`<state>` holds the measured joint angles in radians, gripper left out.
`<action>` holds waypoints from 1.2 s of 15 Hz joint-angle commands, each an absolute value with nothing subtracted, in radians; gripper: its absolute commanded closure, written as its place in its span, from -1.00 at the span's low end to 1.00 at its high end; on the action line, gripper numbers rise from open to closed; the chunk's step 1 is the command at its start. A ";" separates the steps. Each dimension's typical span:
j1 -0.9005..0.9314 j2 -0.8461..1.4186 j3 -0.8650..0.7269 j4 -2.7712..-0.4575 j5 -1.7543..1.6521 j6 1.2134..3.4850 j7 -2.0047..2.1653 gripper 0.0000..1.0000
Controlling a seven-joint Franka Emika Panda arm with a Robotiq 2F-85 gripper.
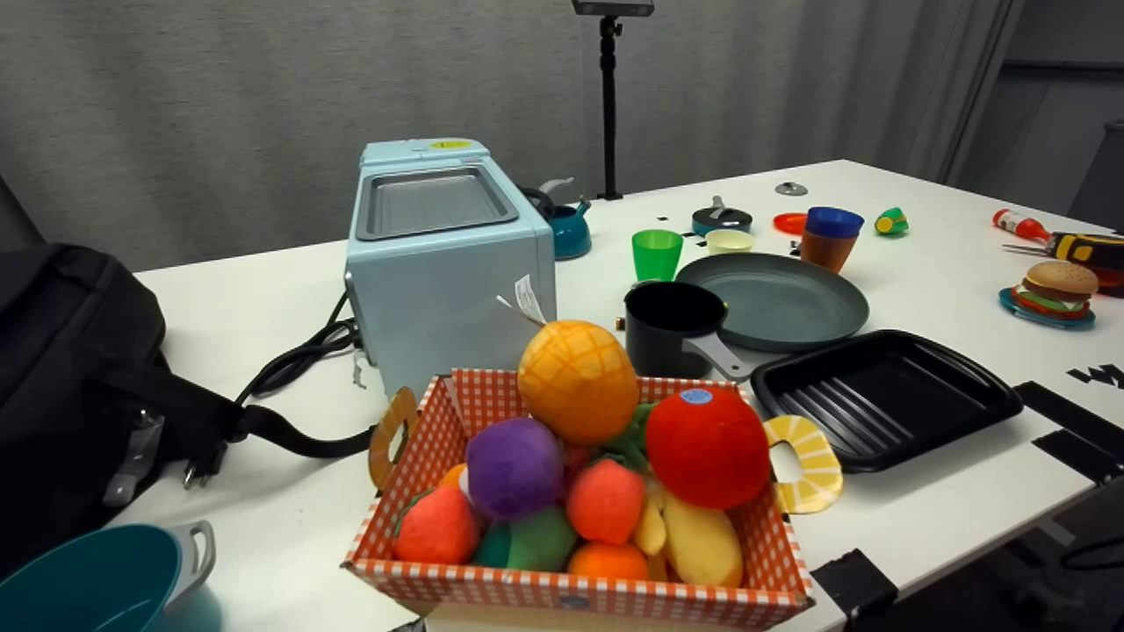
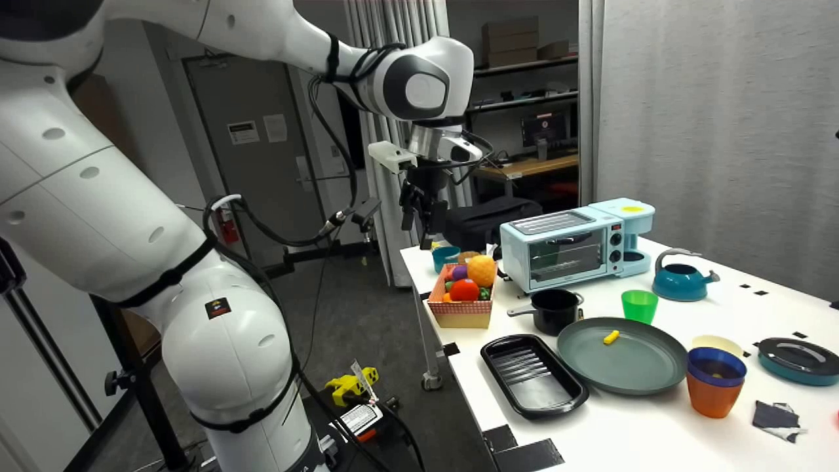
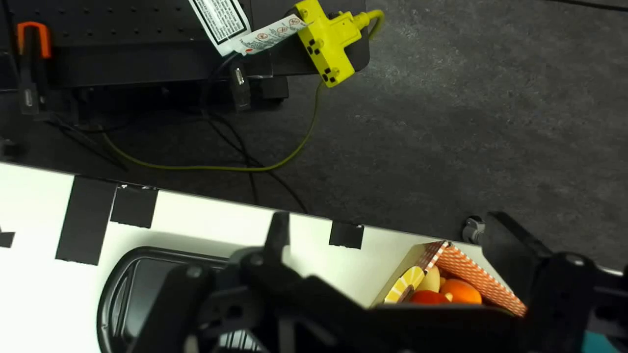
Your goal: Pour the things in the cup onto the plate
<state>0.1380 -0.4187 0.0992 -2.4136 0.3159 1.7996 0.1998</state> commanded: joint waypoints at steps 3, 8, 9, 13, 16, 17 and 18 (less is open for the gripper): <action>0.125 -0.419 0.110 -2.412 0.320 1.797 0.196 -1.00; 0.074 -0.412 0.065 -2.375 0.310 1.814 0.189 -1.00; 0.057 -0.409 0.048 -2.361 0.312 1.814 0.188 -1.00; -0.026 -0.379 -0.034 -2.279 0.310 1.813 0.187 -1.00; -0.077 -0.316 -0.070 -2.195 0.261 1.876 0.168 -1.00; -0.085 -0.290 -0.078 -2.166 0.243 1.910 0.155 -1.00; -0.095 -0.256 -0.079 -2.138 0.211 1.970 0.151 -1.00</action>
<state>-0.0671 -0.3639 -0.0741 -2.2443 0.2686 1.8776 0.1801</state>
